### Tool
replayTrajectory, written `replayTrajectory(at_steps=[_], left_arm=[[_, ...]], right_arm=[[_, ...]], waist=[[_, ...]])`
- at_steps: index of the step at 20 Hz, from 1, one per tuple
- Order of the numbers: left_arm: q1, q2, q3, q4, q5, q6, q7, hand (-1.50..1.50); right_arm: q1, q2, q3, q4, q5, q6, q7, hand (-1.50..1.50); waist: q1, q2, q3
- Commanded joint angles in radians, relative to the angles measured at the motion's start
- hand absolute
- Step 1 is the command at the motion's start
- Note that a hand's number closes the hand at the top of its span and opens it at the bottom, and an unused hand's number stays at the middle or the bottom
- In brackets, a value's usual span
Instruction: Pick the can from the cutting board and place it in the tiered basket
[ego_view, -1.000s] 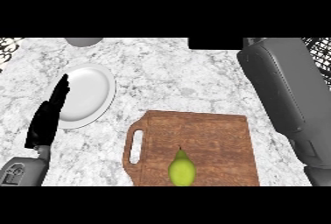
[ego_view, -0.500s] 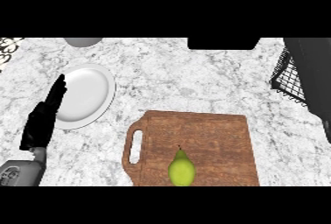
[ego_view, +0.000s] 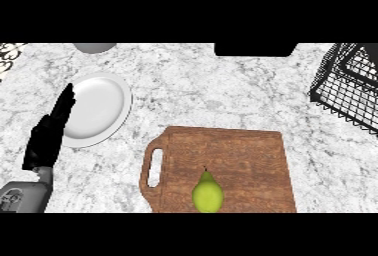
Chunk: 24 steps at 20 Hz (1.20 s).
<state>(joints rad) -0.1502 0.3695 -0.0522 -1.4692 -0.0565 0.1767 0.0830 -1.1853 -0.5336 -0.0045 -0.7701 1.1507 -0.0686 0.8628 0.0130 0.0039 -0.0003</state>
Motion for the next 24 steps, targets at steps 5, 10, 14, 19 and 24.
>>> replayTrajectory(at_steps=[5, 10, 14, 19, 24], left_arm=[[0.034, 0.014, 0.061, 0.028, 0.017, -0.025, -0.075, 0.0], [0.064, -0.041, 0.007, -0.014, -0.022, -0.016, -0.05, 0.0], [-0.001, -0.019, 0.057, 0.06, -0.017, -0.034, -0.059, 0.0], [-0.04, -0.073, 0.006, 0.018, -0.055, -0.007, 0.02, 0.0], [-0.024, -0.038, 0.055, 0.033, -0.031, -0.031, -0.003, 0.0]], right_arm=[[0.08, -0.149, -0.005, 0.065, 0.053, 0.024, -0.105, 1.5], [0.058, -0.18, -0.049, 0.106, 0.013, 0.075, -0.216, 1.5], [0.116, -0.149, -0.094, 0.089, -0.046, 0.061, -0.259, 1.5], [0.134, -0.207, -0.186, 0.232, -0.111, -0.005, -0.401, 1.5], [0.176, -0.13, -0.302, 0.189, -0.233, -0.006, -0.267, -1.5]], waist=[[-0.011, -0.004, 0.0], [-0.002, -0.003, 0.0], [-0.01, -0.004, 0.0], [0.0, 0.003, 0.001], [-0.011, -0.003, 0.001]])
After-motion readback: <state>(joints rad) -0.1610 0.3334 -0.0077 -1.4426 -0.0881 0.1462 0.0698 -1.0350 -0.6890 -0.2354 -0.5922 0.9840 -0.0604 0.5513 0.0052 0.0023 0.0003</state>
